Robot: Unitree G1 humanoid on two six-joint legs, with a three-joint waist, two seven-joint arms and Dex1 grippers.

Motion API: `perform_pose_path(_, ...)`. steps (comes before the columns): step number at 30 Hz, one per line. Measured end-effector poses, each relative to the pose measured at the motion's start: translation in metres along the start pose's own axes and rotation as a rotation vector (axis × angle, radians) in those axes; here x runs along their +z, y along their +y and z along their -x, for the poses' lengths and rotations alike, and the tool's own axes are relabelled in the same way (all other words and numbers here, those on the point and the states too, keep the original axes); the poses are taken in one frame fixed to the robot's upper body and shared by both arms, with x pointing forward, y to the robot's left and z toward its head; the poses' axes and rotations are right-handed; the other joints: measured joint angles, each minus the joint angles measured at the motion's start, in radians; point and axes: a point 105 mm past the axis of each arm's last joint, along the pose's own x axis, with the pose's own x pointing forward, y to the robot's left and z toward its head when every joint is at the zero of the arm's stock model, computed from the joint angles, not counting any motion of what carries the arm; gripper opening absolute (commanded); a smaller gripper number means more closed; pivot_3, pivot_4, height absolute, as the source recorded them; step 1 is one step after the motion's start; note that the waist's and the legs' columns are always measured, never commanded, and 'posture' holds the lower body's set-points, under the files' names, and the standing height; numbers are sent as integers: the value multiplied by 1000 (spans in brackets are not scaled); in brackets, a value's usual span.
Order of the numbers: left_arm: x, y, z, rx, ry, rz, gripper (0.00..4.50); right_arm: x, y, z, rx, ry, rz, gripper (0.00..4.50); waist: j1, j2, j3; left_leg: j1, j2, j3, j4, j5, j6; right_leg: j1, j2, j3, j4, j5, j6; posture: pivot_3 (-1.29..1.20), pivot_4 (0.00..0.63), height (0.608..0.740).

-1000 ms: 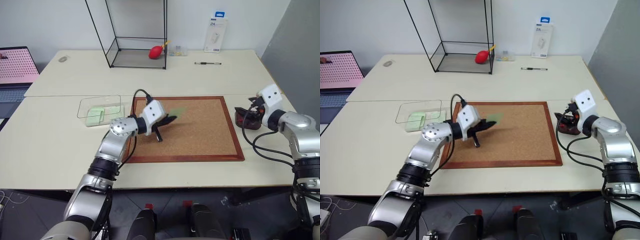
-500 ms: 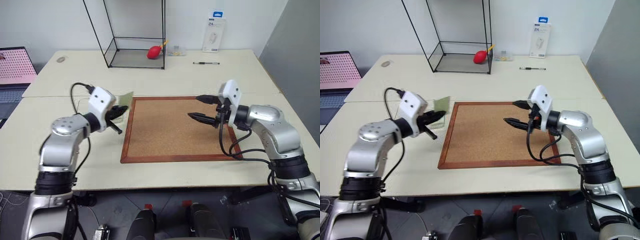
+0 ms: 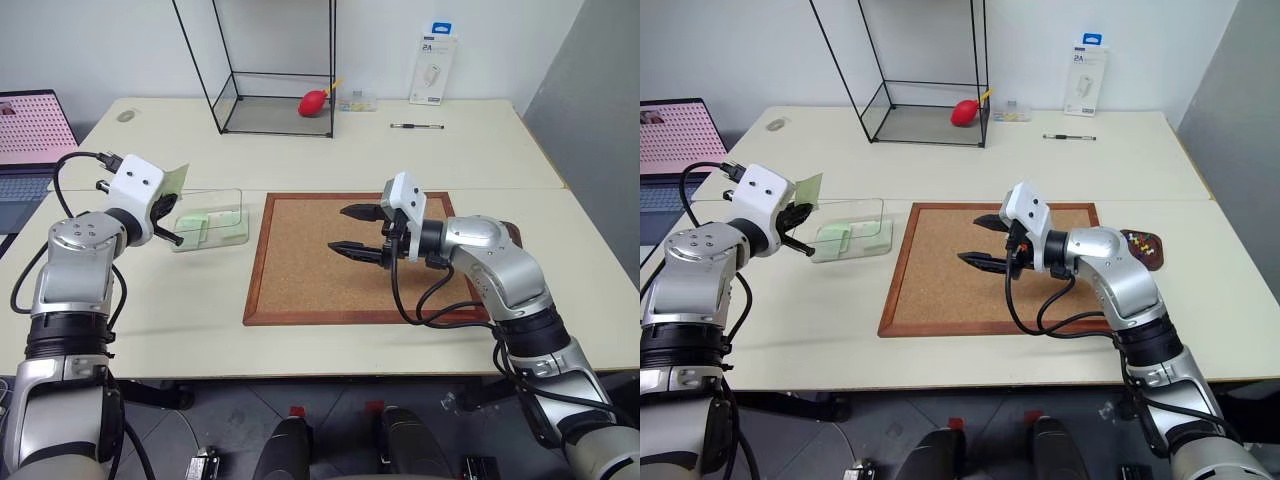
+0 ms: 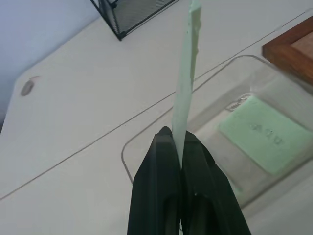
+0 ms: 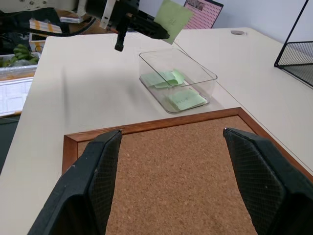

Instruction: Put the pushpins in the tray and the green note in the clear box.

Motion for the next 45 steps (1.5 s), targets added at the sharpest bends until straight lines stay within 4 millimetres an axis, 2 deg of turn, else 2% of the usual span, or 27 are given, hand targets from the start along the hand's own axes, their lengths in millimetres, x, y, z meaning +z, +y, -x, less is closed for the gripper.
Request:
perform_pose_path(1, -1, 0, -2, -2, 5, -5, 0, 1, 1, -1, 3, -3, -1, 3505, 1, 0, 0, 0, 0, 0, 0, 0, 0, 0, 0, 0, 0, 0, 0, 0, 150, 740)
perform_pose_path(5, -3, 2, -8, -8, 15, -9, 605, 4, 4, -4, 14, -12, 3, 3561, 0, 0, 0, -1, 0, 0, 0, 0, 0, -1, 0, 0, 0, 0, 0, 0, 150, 740)
perform_pose_path(13, -3, 0, -9, -36, 10, -6, 2259, 8, 7, -7, 21, -28, 6, 3561, 0, 0, 0, -1, 0, 0, 0, 0, 0, -1, 0, 0, 1, 0, 0, 0, 150, 740)
perform_pose_path(18, 0, -9, -7, -91, -3, 7, 3190, 8, 7, -8, 21, -27, 7, 3561, -1, 0, 0, -1, 0, 0, 0, 0, 0, -1, 0, 0, 1, 0, 0, 0, 150, 740)
perform_pose_path(25, -12, -21, -3, -164, 40, 4, 4486, 8, 7, -7, 19, -22, 11, 3561, -3, 0, 0, -1, 0, 0, 0, 0, 0, -1, 0, 0, 1, 0, 0, 0, 150, 740)
perform_pose_path(30, -10, -23, -4, -172, 45, -71, 4486, 9, 6, -8, 17, -21, 15, 3561, -2, 0, 0, -1, 0, 0, 0, 0, 0, -1, 0, 0, 1, 0, 0, 0, 150, 740)
perform_pose_path(37, -2, -26, -4, -197, 39, -310, 4486, 14, 4, -8, 8, -28, 30, 3561, -3, 0, 0, -1, 0, 1, 0, 0, 0, -1, 0, 1, 1, 0, 0, 0, 150, 740)
perform_pose_path(45, -3, -23, -7, -185, 44, -289, 4486, 14, 3, -9, 0, -28, 29, 3561, -5, 0, 0, 0, 0, 1, 0, 0, 0, -1, 0, 1, 2, 0, 0, 0, 150, 740)
